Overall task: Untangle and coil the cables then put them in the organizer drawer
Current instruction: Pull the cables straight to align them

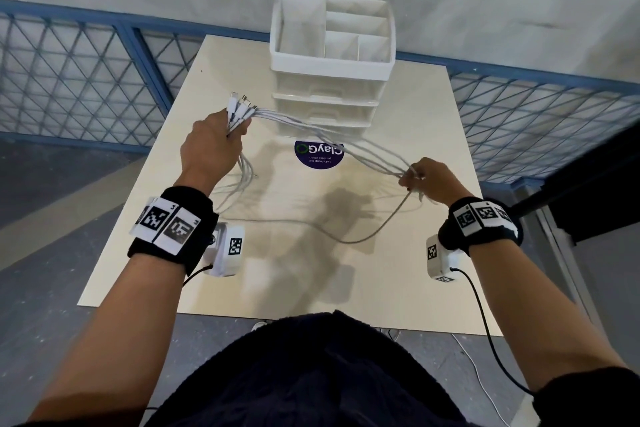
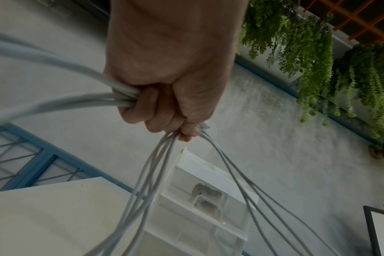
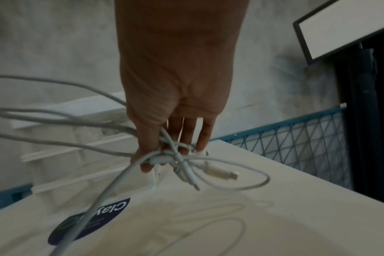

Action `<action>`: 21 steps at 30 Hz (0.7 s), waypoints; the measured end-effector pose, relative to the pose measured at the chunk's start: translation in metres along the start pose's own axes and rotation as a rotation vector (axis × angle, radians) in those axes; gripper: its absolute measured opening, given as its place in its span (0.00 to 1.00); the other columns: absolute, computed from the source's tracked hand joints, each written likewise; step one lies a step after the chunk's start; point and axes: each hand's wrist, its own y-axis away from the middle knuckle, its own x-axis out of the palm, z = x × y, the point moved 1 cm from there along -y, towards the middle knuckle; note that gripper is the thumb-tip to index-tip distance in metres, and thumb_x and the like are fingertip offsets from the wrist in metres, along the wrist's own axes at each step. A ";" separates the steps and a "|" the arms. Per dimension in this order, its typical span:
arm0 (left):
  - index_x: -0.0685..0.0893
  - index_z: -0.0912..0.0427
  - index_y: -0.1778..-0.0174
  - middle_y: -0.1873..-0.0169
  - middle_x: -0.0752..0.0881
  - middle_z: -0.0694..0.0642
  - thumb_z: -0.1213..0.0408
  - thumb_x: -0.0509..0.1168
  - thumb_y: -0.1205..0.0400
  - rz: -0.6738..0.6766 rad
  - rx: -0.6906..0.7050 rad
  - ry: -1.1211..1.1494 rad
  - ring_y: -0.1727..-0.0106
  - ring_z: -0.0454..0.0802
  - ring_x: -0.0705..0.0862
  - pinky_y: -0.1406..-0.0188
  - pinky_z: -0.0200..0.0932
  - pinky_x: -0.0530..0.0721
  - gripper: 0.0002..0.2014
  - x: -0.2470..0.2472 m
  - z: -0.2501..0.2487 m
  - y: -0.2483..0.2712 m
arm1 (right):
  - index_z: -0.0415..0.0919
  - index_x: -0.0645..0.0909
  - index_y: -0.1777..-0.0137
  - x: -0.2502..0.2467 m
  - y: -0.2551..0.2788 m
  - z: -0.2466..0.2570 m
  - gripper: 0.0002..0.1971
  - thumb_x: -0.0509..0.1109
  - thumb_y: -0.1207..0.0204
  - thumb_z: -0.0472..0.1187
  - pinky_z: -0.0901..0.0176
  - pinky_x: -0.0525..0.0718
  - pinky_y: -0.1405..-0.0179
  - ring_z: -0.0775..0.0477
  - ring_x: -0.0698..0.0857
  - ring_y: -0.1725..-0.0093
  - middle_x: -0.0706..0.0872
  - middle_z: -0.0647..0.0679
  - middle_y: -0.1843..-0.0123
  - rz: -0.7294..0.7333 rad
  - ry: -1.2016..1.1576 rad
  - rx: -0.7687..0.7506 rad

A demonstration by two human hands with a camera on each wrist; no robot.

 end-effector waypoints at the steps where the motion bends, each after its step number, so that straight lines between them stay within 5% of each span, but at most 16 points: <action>1: 0.83 0.64 0.50 0.49 0.85 0.70 0.53 0.58 0.16 -0.013 0.016 0.000 0.45 0.70 0.81 0.51 0.55 0.78 0.17 -0.001 0.001 -0.001 | 0.30 0.82 0.56 0.002 0.001 -0.002 0.07 0.75 0.31 0.33 0.51 0.80 0.57 0.37 0.83 0.53 0.82 0.34 0.52 0.041 0.029 -0.002; 5: 0.82 0.65 0.48 0.46 0.84 0.71 0.53 0.57 0.16 -0.029 0.045 -0.047 0.43 0.72 0.79 0.52 0.56 0.76 0.18 -0.002 -0.008 0.001 | 0.33 0.78 0.49 0.021 0.005 -0.015 0.17 0.78 0.35 0.30 0.55 0.68 0.48 0.32 0.72 0.39 0.75 0.33 0.44 0.029 0.146 0.060; 9: 0.81 0.65 0.46 0.47 0.84 0.71 0.53 0.57 0.16 -0.025 0.043 -0.029 0.43 0.72 0.78 0.56 0.53 0.73 0.18 0.002 -0.014 0.002 | 0.29 0.76 0.48 0.035 0.008 -0.020 0.21 0.79 0.39 0.27 0.54 0.70 0.43 0.37 0.69 0.46 0.69 0.34 0.44 -0.055 0.011 0.089; 12: 0.82 0.65 0.49 0.51 0.85 0.71 0.52 0.57 0.16 -0.047 0.071 0.011 0.47 0.72 0.81 0.57 0.52 0.74 0.19 0.001 -0.012 -0.003 | 0.30 0.77 0.47 0.038 0.008 -0.025 0.13 0.74 0.29 0.32 0.66 0.80 0.58 0.39 0.79 0.52 0.76 0.36 0.50 -0.122 -0.188 0.035; 16: 0.83 0.65 0.50 0.54 0.86 0.71 0.49 0.56 0.17 -0.142 0.092 0.094 0.50 0.71 0.82 0.53 0.58 0.80 0.21 -0.012 -0.012 -0.009 | 0.37 0.78 0.44 0.045 0.012 -0.049 0.11 0.70 0.24 0.38 0.61 0.75 0.54 0.41 0.85 0.50 0.84 0.37 0.48 -0.162 -0.301 0.105; 19: 0.83 0.65 0.50 0.53 0.86 0.70 0.50 0.57 0.17 -0.108 0.129 0.052 0.49 0.70 0.82 0.53 0.58 0.80 0.19 -0.018 -0.018 -0.015 | 0.39 0.82 0.51 0.053 0.017 -0.061 0.06 0.67 0.25 0.30 0.73 0.76 0.68 0.37 0.87 0.51 0.88 0.35 0.52 -0.061 -0.246 0.143; 21: 0.82 0.63 0.51 0.51 0.86 0.69 0.52 0.58 0.16 -0.052 0.175 0.006 0.47 0.70 0.82 0.51 0.59 0.80 0.17 -0.014 -0.025 -0.013 | 0.34 0.83 0.49 0.060 0.018 -0.059 0.08 0.71 0.28 0.31 0.72 0.76 0.65 0.37 0.85 0.51 0.85 0.37 0.56 0.029 -0.205 0.165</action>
